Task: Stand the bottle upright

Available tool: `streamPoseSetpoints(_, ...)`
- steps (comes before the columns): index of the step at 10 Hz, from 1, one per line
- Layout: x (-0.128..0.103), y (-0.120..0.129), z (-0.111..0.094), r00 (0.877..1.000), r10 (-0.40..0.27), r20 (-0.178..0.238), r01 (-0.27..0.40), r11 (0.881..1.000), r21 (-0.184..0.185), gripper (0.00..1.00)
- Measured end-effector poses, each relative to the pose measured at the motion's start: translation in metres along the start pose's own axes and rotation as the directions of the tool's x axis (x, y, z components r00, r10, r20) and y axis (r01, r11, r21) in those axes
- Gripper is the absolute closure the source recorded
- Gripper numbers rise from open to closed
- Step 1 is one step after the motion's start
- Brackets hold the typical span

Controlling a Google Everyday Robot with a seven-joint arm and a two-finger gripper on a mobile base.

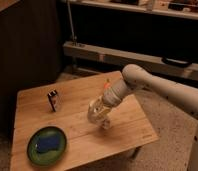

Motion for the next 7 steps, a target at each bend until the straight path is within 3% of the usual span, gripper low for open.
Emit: streamPoseSetpoints(7,-0.007,0.012,-0.022,0.999,0.024,-0.036,-0.026,0.998,-0.053,0.6)
